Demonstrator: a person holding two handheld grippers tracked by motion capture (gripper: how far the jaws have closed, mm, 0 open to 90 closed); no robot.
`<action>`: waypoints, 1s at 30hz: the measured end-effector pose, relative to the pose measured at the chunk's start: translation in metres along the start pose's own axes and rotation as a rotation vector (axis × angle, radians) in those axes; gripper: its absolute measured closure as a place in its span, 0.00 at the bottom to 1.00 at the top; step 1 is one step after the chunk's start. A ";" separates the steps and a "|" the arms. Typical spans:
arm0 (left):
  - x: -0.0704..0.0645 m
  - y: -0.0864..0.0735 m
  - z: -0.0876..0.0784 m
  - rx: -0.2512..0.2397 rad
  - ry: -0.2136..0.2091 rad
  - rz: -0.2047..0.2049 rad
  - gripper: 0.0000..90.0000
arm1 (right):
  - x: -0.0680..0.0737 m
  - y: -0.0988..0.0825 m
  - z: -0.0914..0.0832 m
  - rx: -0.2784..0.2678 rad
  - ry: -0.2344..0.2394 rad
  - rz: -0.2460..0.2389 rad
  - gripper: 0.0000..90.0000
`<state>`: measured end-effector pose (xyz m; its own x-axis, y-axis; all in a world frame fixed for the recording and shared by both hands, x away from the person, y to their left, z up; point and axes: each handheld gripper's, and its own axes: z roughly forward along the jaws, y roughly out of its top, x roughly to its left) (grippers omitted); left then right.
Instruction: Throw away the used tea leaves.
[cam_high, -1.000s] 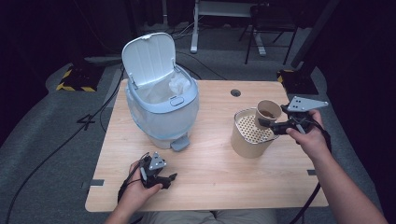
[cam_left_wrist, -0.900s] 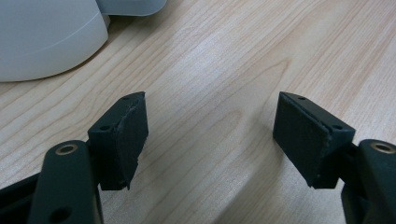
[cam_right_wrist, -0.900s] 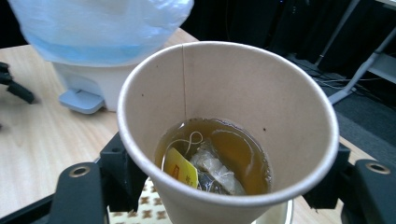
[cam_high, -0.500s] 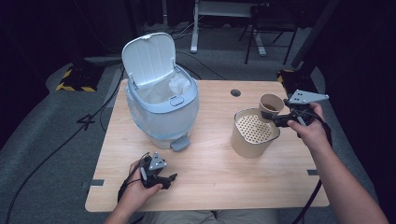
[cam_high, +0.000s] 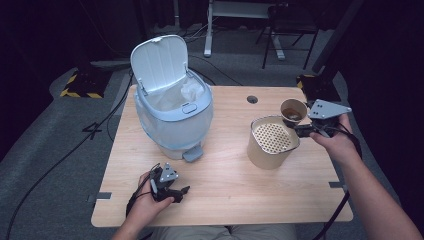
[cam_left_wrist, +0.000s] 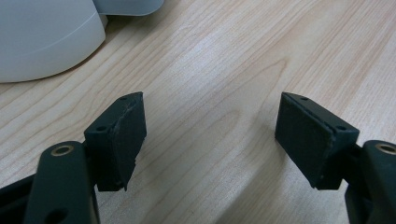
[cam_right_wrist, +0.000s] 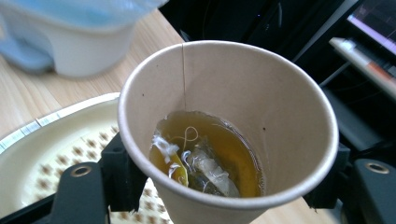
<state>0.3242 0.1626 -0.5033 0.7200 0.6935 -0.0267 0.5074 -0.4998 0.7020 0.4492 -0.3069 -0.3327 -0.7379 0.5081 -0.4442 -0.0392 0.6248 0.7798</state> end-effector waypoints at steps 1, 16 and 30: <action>0.000 0.000 0.000 0.000 0.000 0.000 0.28 | 0.001 0.000 0.000 0.011 -0.010 -0.039 0.34; 0.001 0.002 0.002 0.002 0.003 0.001 0.27 | 0.022 0.006 -0.001 0.159 -0.164 -0.479 0.34; 0.001 0.002 0.002 0.002 0.003 0.003 0.27 | 0.038 0.001 0.011 0.322 -0.299 -0.815 0.34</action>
<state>0.3276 0.1613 -0.5033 0.7202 0.6934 -0.0220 0.5060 -0.5033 0.7004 0.4286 -0.2808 -0.3536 -0.3580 -0.0569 -0.9320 -0.2474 0.9682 0.0360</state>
